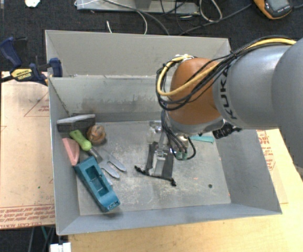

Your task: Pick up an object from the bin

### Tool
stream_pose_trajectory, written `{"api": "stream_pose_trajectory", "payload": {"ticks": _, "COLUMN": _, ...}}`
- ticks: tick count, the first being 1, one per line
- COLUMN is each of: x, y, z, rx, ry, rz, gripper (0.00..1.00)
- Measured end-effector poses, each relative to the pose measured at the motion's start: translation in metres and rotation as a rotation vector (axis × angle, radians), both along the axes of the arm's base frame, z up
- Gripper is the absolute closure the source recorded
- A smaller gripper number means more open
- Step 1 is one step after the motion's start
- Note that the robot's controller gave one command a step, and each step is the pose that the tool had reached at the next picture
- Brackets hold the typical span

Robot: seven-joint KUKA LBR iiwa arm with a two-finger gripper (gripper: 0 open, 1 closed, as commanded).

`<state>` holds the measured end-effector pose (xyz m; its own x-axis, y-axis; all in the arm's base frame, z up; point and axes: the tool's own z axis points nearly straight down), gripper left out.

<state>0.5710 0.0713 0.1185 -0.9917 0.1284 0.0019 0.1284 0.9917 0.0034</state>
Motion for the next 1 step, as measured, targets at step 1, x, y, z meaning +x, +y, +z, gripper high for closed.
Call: {"api": "stream_pose_trajectory", "payload": {"ticks": 1, "x": 0.0129, "y": -0.0174, "z": -0.0085, "rx": 0.004, "ry": -0.005, "rz": -0.112, "gripper": 0.00}}
